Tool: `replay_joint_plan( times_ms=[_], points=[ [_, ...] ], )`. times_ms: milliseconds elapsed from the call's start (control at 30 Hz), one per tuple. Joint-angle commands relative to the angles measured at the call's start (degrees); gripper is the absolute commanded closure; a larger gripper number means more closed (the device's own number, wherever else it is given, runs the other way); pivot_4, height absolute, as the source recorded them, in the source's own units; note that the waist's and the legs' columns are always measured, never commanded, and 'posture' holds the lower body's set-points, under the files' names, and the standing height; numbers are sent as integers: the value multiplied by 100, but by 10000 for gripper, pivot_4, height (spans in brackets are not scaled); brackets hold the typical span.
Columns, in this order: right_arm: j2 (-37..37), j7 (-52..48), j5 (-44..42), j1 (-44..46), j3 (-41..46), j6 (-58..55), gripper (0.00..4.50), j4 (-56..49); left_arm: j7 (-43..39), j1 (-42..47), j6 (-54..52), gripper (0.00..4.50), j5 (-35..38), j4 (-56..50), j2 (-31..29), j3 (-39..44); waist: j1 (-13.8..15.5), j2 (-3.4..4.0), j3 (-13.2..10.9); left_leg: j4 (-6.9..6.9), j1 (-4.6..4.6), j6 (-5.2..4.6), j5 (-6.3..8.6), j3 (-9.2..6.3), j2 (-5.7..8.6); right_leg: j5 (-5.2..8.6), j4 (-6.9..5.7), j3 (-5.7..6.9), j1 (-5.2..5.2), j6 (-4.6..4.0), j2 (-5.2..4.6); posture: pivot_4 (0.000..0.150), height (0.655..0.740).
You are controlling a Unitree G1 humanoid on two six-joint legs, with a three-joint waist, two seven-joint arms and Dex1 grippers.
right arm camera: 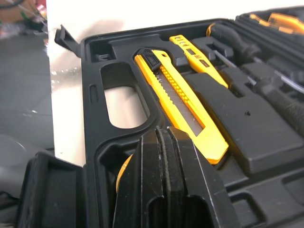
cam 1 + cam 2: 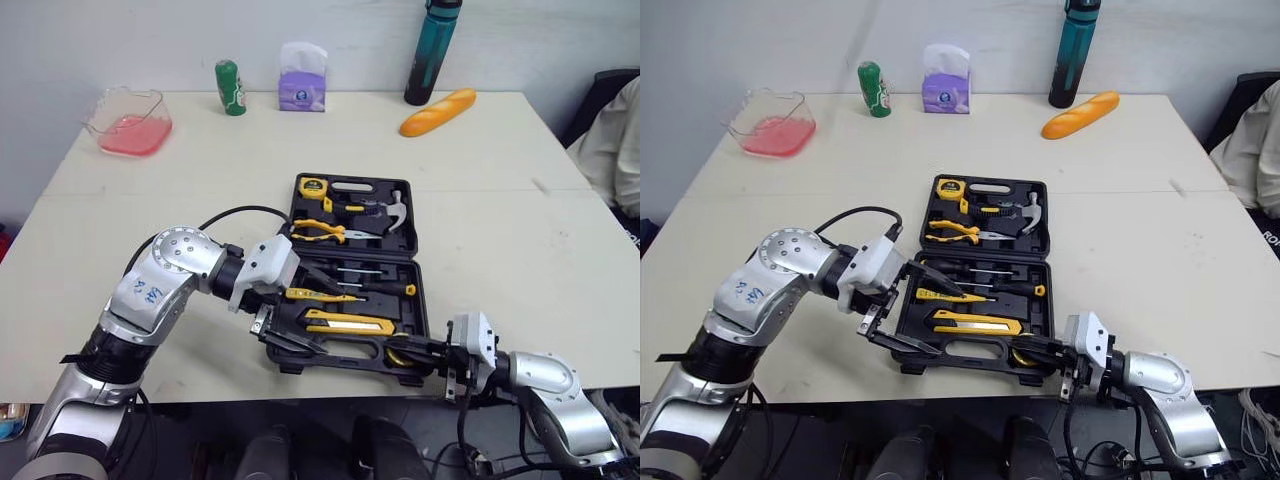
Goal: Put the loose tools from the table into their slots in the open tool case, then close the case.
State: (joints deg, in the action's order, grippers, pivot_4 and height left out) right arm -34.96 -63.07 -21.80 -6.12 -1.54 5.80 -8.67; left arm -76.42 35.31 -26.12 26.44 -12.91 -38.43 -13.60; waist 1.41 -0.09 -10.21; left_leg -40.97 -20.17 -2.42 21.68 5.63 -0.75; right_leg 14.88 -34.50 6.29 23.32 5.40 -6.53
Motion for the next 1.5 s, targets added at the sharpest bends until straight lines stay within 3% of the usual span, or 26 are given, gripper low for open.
replay_joint_plan(
  times_ms=[33, 300, 433, 533, 600, 800, 833, 1000, 1133, 1300, 1500],
  points=[
    [-201, -22, 359, -291, -96, -58, 44385, 435, -23, 109, 125, 0, -42, -16, 40, 24, 0, -1, 1, 0, -2, 0, 2, -4, -1, 0, -3, -1, 0, 0, -2, 1500, 7394],
    [-528, -13, -155, -114, -18, -821, 44385, -402, 185, 64, 135, 0, -165, 150, 177, 4, 4, -2, 1, -5, -8, 1, 4, -10, -3, 0, -4, -1, -1, 0, -12, 1500, 7394],
    [-680, 424, -826, 128, 553, -1619, 44385, -1046, 250, -135, 109, 0, -73, 203, 168, 193, -7, 1, -1, -2, -17, 2, 5, -11, -8, 0, -1, -1, 9, 0, -20, 1500, 7394],
    [-792, 748, -1284, 642, 1237, -2163, 45000, -717, 177, -161, 384, 8640, -29, 738, 24, 621, -39, 13, -10, -4, -21, 3, 6, -6, -11, 0, -3, -2, 16, -1, -22, 1500, 7394],
    [-867, 873, -1467, 968, 1547, -2459, 45000, -437, 329, -13, 505, 17124, -206, 1196, -14, 744, -42, 19, -13, -5, -18, 4, 5, -3, -12, 1, 3, -1, 18, -2, -24, 1500, 7394],
    [-1107, 1555, -541, 2042, 1431, -2747, 45000, 944, 955, 569, 1375, 43352, -1046, 3283, -24, 881, -5, 21, -14, 3, -33, 6, 5, -5, -11, 6, -14, 16, 35, -12, -9, 1500, 7394],
    [-1087, 1664, -388, 2170, 1362, -2767, 45000, 1115, 1071, 623, 1492, 44618, -1206, 3554, -35, 867, -15, 21, -14, 3, -39, 4, 6, -1, -9, 6, -13, 18, 38, -11, -7, 1500, 7394],
    [-795, 2043, 359, 2483, 721, -2748, 45000, 1449, 1712, 935, 1896, 44618, -1945, 4635, 237, 634, -33, 20, -14, 2, -46, -11, 8, 40, -2, -2, -18, 37, 60, 3, -4, 1500, 7394],
    [-391, 2176, 565, 2771, 360, -2874, 45000, 1399, 1854, 1193, 1998, 44618, -2062, 5168, 731, 597, -19, 20, -15, -4, -48, -17, 5, 43, -2, -8, -24, 35, 60, 13, -4, 1500, 7394],
    [-161, 2024, 645, 3072, -17, -3042, 45000, 1159, 1424, 927, 1588, 44618, -1969, 4364, 978, 390, -43, 21, -14, -17, -118, -16, 4, 50, 1, -8, -43, 34, 133, 14, -4, 1500, 7394],
    [-133, 1827, 621, 3227, -74, -3291, 45000, 959, 1502, 653, 987, 44618, -1971, 3547, 1239, 243, -20, 21, -15, -20, -114, -17, 2, 50, 1, -8, -43, 36, 127, 15, -3, 1500, 7394]
  ],
)
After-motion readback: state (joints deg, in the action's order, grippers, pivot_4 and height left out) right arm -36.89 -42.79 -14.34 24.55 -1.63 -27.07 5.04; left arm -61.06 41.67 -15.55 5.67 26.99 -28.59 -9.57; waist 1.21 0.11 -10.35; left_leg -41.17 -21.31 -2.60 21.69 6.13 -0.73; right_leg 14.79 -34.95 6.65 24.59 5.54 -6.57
